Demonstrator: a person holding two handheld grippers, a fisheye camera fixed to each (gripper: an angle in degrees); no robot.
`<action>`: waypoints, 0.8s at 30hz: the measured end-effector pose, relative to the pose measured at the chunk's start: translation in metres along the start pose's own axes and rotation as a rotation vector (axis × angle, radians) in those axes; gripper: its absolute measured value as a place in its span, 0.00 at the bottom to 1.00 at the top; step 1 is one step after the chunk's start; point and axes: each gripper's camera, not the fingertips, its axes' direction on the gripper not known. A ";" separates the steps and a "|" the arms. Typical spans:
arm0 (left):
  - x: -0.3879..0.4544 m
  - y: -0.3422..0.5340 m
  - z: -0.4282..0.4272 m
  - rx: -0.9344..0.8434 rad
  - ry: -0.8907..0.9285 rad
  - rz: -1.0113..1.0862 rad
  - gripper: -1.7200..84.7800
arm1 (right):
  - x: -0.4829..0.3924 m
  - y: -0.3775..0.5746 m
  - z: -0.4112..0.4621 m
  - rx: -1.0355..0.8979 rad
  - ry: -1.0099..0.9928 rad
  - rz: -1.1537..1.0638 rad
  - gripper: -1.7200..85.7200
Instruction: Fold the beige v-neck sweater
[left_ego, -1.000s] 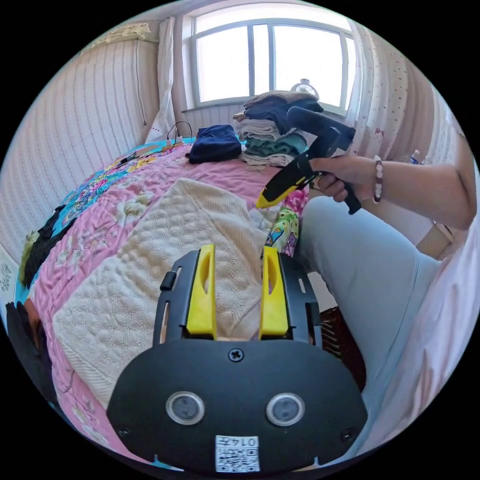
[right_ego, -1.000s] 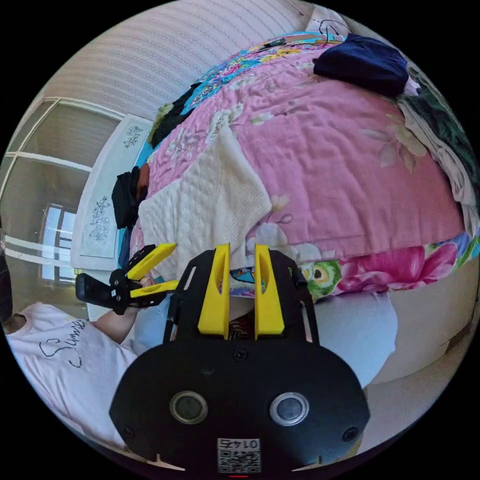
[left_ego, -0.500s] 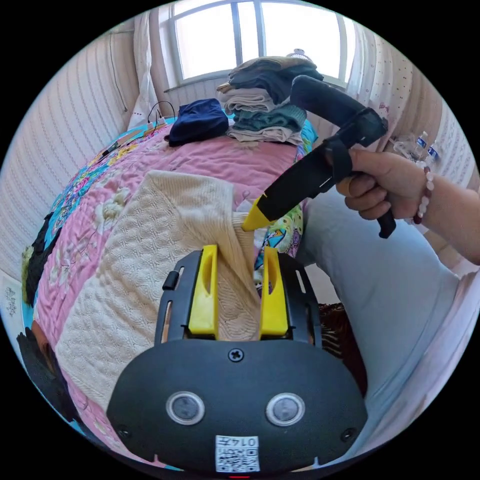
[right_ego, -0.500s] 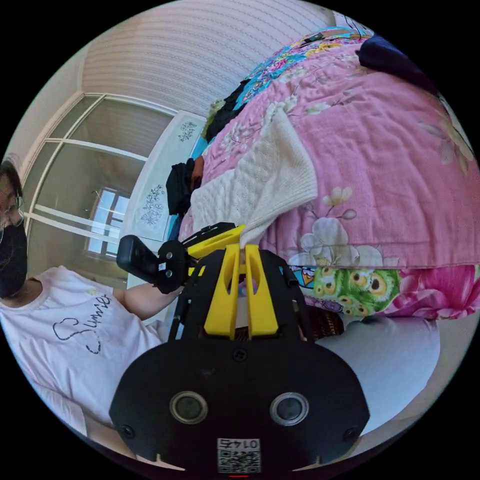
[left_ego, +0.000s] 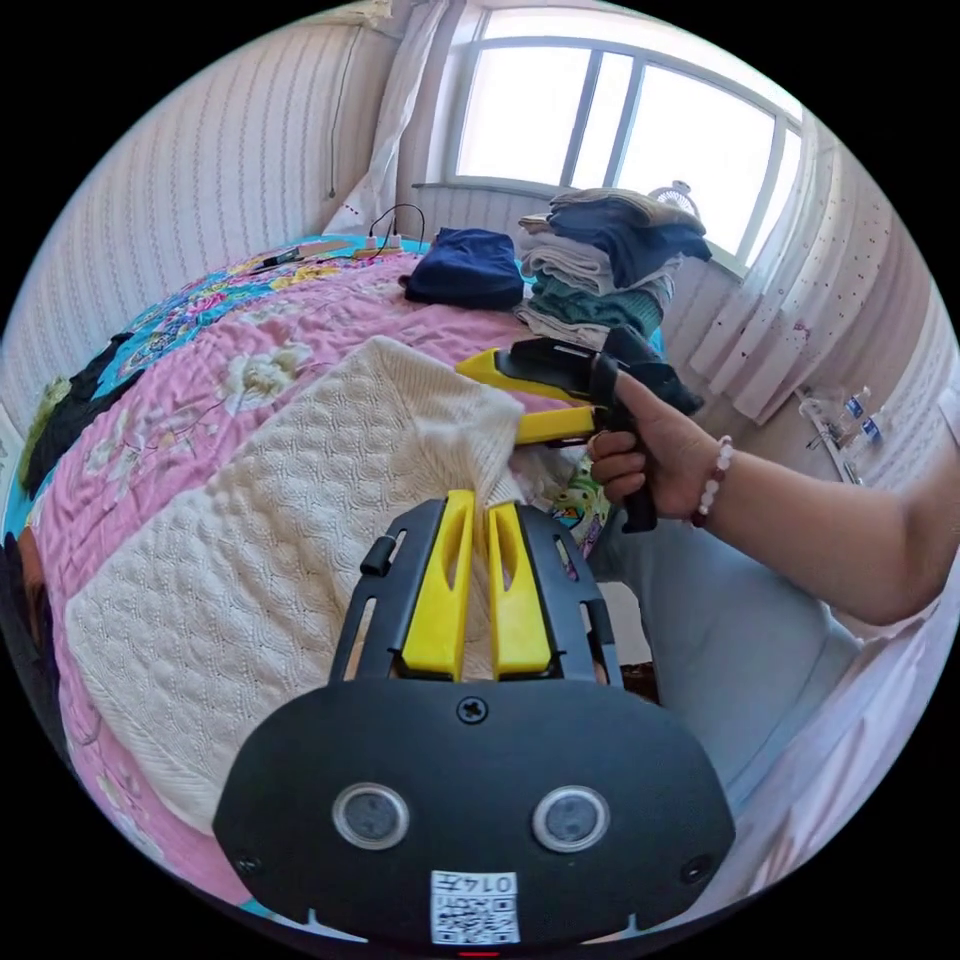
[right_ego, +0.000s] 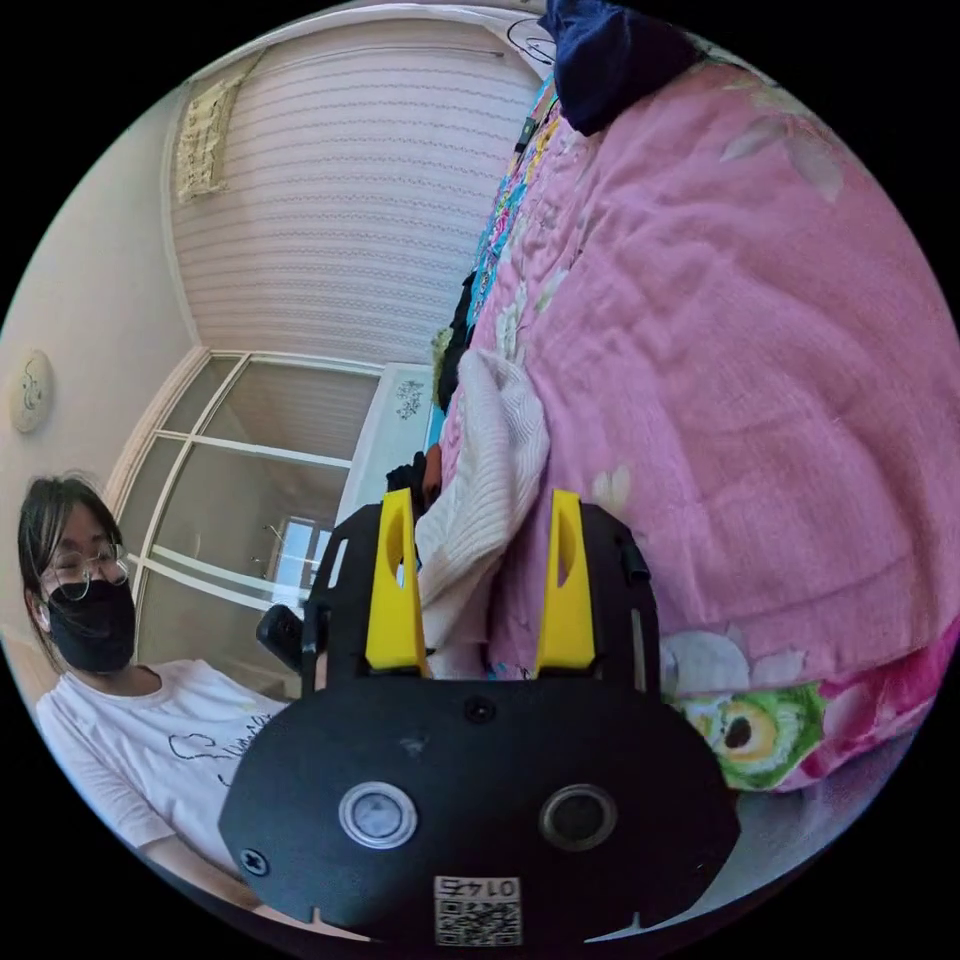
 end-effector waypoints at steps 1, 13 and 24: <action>-0.004 0.000 -0.004 0.012 0.011 -0.005 0.02 | 0.000 -0.006 0.010 -0.007 -0.029 -0.002 0.20; -0.058 0.035 -0.107 0.214 -0.162 -0.180 0.02 | -0.162 0.023 0.172 -0.366 -0.021 -0.480 0.11; -0.146 0.134 -0.178 0.100 -0.347 -0.757 0.06 | -0.203 0.125 0.372 -0.844 0.112 -0.672 0.15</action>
